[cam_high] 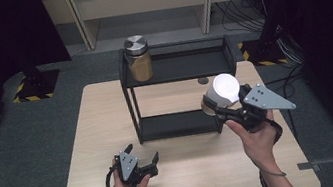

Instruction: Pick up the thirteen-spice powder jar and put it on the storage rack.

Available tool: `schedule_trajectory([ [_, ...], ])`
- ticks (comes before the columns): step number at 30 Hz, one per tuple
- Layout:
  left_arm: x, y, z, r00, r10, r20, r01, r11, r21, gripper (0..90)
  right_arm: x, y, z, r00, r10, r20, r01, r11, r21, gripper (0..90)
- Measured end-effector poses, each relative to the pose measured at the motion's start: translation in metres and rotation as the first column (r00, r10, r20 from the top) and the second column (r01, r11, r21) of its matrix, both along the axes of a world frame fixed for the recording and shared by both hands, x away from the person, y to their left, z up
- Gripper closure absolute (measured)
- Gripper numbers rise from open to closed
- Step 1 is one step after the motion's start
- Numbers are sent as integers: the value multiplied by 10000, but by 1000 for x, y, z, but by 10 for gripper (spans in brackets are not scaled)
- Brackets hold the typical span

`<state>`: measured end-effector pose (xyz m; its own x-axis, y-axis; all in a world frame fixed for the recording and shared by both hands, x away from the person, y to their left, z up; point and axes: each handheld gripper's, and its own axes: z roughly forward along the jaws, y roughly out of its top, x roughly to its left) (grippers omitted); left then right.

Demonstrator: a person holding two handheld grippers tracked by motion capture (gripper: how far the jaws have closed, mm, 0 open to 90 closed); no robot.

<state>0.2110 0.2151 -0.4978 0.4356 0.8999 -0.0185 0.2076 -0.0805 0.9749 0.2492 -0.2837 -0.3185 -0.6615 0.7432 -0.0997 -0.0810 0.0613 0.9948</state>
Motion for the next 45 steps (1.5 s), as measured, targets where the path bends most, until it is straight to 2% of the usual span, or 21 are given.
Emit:
schedule_trajectory([
  [15,0,0,0,10000,-5,23,5,10000,6,22,4,5,7,10000,35,72,-35,10000,41,308],
  [25,0,0,0,10000,-30,35,29,10000,67,22,5,8,20,9993,45,380,-45,10000,1,308],
  [35,0,0,0,10000,-30,52,29,10000,77,22,8,12,27,9989,66,458,-65,10000,-23,308],
  [45,0,0,0,10000,-35,40,35,10000,58,22,11,17,40,9977,32,674,-31,10000,-26,308],
])
